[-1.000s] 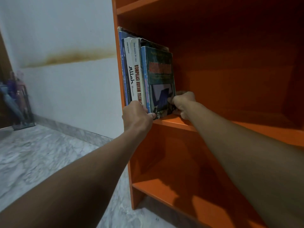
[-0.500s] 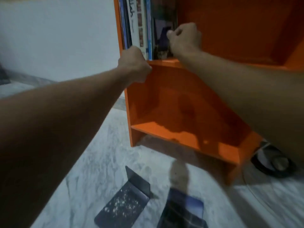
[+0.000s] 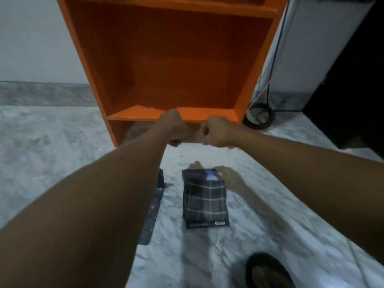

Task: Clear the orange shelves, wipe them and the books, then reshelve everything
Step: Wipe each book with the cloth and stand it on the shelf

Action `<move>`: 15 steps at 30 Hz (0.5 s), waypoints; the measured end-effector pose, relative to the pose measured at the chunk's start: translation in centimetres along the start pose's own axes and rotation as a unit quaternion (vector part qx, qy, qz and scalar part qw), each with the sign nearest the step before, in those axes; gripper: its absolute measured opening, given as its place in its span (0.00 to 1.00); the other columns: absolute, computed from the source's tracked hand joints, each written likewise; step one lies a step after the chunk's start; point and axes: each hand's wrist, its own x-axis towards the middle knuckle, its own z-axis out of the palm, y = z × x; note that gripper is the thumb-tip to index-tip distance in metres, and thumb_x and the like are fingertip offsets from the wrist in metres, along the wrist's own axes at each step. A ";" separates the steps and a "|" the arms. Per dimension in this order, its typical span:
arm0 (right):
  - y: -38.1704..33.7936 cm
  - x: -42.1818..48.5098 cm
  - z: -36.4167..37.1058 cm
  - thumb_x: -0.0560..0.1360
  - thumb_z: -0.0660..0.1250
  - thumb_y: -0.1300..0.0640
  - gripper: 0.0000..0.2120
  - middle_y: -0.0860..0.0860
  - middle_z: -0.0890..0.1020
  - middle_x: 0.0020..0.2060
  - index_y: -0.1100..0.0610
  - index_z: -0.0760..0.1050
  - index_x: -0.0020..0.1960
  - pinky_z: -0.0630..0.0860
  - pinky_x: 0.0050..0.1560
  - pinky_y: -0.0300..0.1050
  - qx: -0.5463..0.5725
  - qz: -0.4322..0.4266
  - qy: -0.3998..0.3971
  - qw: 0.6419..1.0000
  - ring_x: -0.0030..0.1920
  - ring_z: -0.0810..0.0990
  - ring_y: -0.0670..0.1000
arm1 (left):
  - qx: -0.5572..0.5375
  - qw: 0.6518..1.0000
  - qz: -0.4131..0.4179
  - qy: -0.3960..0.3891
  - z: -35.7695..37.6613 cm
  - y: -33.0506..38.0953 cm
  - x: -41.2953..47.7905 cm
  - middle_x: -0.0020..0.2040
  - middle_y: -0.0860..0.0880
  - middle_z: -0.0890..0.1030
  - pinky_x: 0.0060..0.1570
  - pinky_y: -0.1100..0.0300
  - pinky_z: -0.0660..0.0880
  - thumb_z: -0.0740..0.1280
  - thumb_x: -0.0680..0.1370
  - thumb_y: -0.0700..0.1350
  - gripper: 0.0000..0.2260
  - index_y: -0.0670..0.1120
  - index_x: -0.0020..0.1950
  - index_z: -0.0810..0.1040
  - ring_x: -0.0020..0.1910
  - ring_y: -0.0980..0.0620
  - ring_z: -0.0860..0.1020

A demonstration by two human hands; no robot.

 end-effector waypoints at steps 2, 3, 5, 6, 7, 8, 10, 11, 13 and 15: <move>1.6 -1.0 2.1 0.73 0.70 0.64 0.08 0.63 0.83 0.48 0.67 0.81 0.49 0.78 0.46 0.54 -0.013 0.014 -0.047 0.999 0.46 0.81 0.59 | -0.002 0.998 -0.022 -0.061 2.6 -0.9 -0.4 0.39 0.38 0.82 0.47 0.47 0.82 0.69 0.78 0.38 0.07 0.32 0.48 0.78 0.37 0.43 0.82; 2.2 -1.2 3.1 0.73 0.70 0.63 0.08 0.61 0.83 0.49 0.65 0.81 0.50 0.79 0.49 0.54 -0.029 0.018 -0.058 0.998 0.48 0.81 0.59 | 0.013 0.997 -0.035 -0.073 3.6 -1.5 -0.4 0.38 0.38 0.82 0.45 0.48 0.83 0.69 0.78 0.38 0.07 0.33 0.48 0.79 0.35 0.44 0.82; 3.0 -1.2 5.4 0.72 0.70 0.62 0.08 0.57 0.83 0.51 0.62 0.81 0.51 0.79 0.51 0.51 -0.061 0.014 -0.059 0.996 0.51 0.81 0.58 | 0.038 0.995 -0.053 -0.077 5.1 -2.7 0.0 0.37 0.37 0.83 0.42 0.49 0.83 0.69 0.76 0.37 0.07 0.33 0.44 0.80 0.36 0.42 0.84; 3.3 -0.8 6.7 0.72 0.71 0.61 0.09 0.57 0.82 0.52 0.61 0.80 0.52 0.79 0.50 0.49 -0.066 0.019 -0.057 0.996 0.51 0.80 0.58 | 0.053 0.994 -0.057 -0.074 5.8 -3.4 0.2 0.37 0.37 0.84 0.40 0.49 0.83 0.68 0.76 0.37 0.07 0.33 0.42 0.80 0.36 0.42 0.85; 3.6 -0.5 8.0 0.71 0.72 0.59 0.12 0.58 0.81 0.53 0.60 0.79 0.54 0.79 0.51 0.49 -0.062 0.028 -0.059 0.996 0.51 0.80 0.58 | 0.069 0.994 -0.059 -0.068 6.4 -4.0 0.4 0.37 0.37 0.83 0.39 0.50 0.83 0.67 0.76 0.36 0.06 0.34 0.41 0.79 0.36 0.42 0.85; 3.9 -0.2 9.3 0.70 0.74 0.56 0.17 0.58 0.80 0.55 0.60 0.77 0.56 0.78 0.52 0.49 -0.056 0.037 -0.068 0.995 0.53 0.79 0.58 | 0.088 0.992 -0.060 -0.063 7.0 -4.6 0.5 0.37 0.38 0.83 0.38 0.50 0.83 0.66 0.76 0.35 0.06 0.35 0.40 0.77 0.36 0.42 0.85; 4.5 0.2 11.7 0.65 0.78 0.51 0.31 0.57 0.76 0.62 0.57 0.71 0.63 0.75 0.59 0.52 -0.036 0.044 -0.115 0.992 0.60 0.75 0.59 | 0.123 0.989 -0.060 -0.060 8.2 -5.6 0.8 0.34 0.41 0.80 0.40 0.54 0.82 0.66 0.77 0.35 0.09 0.39 0.36 0.72 0.38 0.42 0.84; 4.7 0.2 12.9 0.63 0.80 0.49 0.39 0.56 0.73 0.66 0.56 0.66 0.68 0.71 0.64 0.56 -0.034 0.041 -0.150 0.987 0.66 0.71 0.60 | 0.135 0.987 -0.062 -0.063 8.7 -6.1 0.9 0.33 0.43 0.78 0.40 0.55 0.81 0.66 0.77 0.36 0.11 0.40 0.36 0.69 0.38 0.43 0.84; 4.7 -0.4 15.0 0.64 0.80 0.47 0.53 0.56 0.61 0.75 0.56 0.51 0.77 0.57 0.72 0.64 -0.095 0.030 -0.208 0.973 0.75 0.57 0.63 | 0.147 0.984 -0.066 -0.071 9.6 -7.0 1.0 0.32 0.45 0.75 0.39 0.57 0.77 0.66 0.78 0.37 0.13 0.41 0.35 0.67 0.35 0.47 0.80; 4.7 -1.1 16.1 0.68 0.77 0.50 0.52 0.60 0.61 0.74 0.58 0.46 0.78 0.57 0.71 0.63 -0.158 0.022 -0.216 0.963 0.73 0.60 0.64 | 0.144 0.983 -0.070 -0.084 10.6 -7.8 1.3 0.34 0.45 0.75 0.40 0.57 0.74 0.66 0.77 0.37 0.13 0.41 0.35 0.66 0.35 0.48 0.77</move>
